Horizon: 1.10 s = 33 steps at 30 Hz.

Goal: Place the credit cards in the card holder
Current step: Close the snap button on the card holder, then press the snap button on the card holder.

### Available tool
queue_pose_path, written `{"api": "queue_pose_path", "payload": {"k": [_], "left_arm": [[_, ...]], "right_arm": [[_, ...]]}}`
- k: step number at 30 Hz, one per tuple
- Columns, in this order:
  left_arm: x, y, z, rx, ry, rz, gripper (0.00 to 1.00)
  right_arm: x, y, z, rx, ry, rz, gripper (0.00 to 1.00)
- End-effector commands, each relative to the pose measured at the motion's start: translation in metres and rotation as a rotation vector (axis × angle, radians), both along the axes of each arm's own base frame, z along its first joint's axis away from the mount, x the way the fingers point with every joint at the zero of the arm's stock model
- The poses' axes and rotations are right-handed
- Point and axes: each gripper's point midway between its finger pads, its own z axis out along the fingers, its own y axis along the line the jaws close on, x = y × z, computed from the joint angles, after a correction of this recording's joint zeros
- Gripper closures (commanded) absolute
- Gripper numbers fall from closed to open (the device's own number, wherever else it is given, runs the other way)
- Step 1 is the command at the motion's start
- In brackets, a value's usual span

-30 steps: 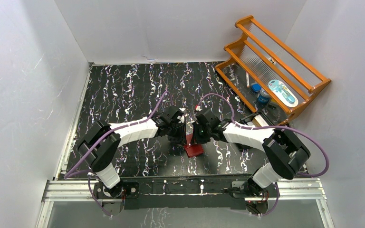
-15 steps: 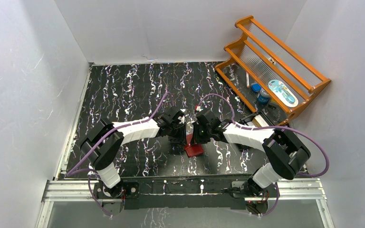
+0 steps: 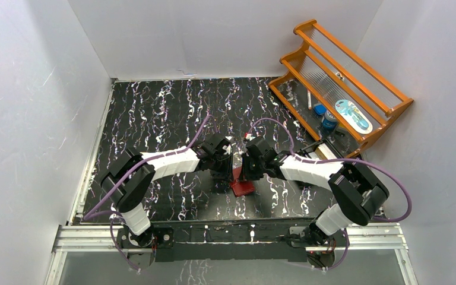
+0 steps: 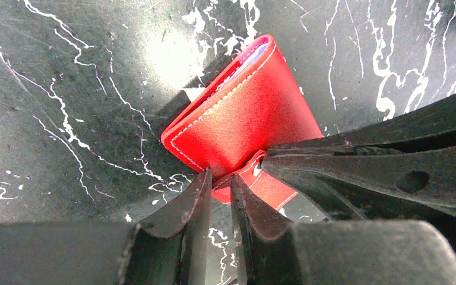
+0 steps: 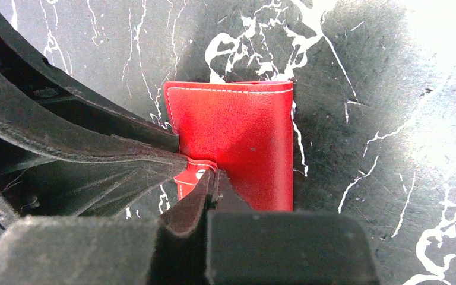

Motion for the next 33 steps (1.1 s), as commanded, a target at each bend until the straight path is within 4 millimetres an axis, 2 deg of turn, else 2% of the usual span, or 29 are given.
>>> {"api": "queue_pose_path", "payload": {"k": [1,6,12,16,21,25,33], "left_arm": [[-0.003,0.0,-0.003,0.008,0.02,-0.017,0.83],[-0.003,0.0,-0.003,0.01,0.019,-0.018,0.83],[-0.001,0.0,0.0,0.019,0.014,-0.016,0.82],[0.004,-0.001,0.008,0.014,-0.006,-0.007,0.82],[0.005,-0.002,0.01,0.012,-0.009,-0.001,0.82],[0.004,-0.002,0.008,0.015,-0.003,0.001,0.82],[0.004,-0.003,0.006,0.015,0.002,0.004,0.82]], "right_arm": [[-0.012,-0.03,-0.031,-0.164,0.045,0.005,1.0],[0.001,-0.012,-0.004,-0.102,0.014,-0.003,0.99],[0.008,-0.004,0.027,-0.04,-0.024,-0.028,0.82],[0.014,-0.003,0.046,-0.018,-0.064,-0.043,0.79],[0.012,0.003,0.05,0.008,-0.056,-0.026,0.8],[0.008,0.015,0.055,0.084,-0.044,0.003,0.85],[0.007,0.015,0.04,0.053,-0.012,0.006,0.85]]}}
